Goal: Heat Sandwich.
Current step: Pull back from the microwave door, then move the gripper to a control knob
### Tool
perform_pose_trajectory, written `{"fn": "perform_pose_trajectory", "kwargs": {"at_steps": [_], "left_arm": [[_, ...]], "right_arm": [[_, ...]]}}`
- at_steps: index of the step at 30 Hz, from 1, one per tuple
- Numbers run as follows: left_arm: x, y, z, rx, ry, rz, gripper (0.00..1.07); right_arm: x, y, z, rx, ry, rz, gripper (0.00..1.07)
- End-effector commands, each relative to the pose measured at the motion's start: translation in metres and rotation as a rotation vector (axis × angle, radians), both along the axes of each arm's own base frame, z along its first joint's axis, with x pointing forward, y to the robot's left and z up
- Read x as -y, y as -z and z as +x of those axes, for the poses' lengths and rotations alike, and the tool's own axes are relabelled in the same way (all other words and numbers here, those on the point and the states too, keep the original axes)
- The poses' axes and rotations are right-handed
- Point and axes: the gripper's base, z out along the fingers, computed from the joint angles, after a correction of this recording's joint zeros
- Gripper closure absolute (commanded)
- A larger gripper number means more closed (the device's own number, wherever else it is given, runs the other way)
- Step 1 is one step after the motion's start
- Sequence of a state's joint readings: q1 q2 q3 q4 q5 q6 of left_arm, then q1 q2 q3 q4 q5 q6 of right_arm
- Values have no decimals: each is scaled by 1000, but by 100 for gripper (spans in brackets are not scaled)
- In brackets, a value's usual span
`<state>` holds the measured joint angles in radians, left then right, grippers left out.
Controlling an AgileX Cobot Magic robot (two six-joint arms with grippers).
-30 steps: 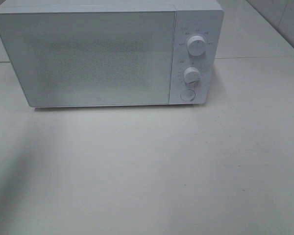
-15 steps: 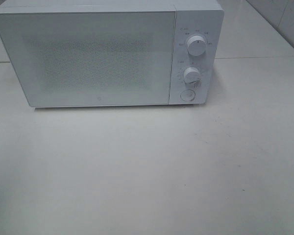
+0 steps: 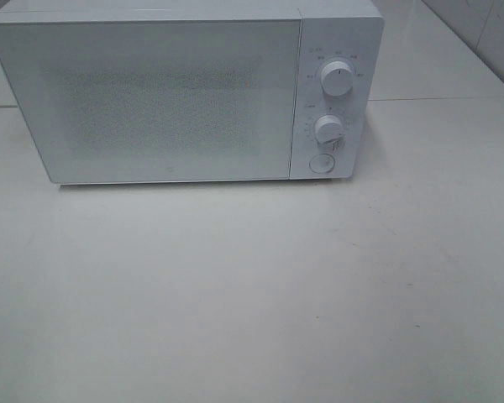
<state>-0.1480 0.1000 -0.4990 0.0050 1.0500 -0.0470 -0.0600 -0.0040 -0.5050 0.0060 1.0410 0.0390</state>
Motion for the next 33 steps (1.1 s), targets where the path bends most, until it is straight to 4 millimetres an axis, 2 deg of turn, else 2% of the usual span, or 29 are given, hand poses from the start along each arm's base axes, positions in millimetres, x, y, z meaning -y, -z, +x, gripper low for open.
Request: {"fn": "perform_pose_trajectory", "kwargs": {"at_steps": [1,6,24,30,33], "left_arm": [[-1,0,-12,89,4,-11,25],[-2,0,-18,132,6,-14,25],[-3,0,-18,132,0,-9,25],[-2,0,-19,138,-138,0,25],[-2,0,-19,138,-152,1,25]], "right_arm": [[0,0,-4,30,11,7,60],[0,0,-4,30,11,7,60],[0,0,-4,30,11,7,60],[0,0,-4,30,11,7,60],[0,0,-4,30,11,7,60]]}}
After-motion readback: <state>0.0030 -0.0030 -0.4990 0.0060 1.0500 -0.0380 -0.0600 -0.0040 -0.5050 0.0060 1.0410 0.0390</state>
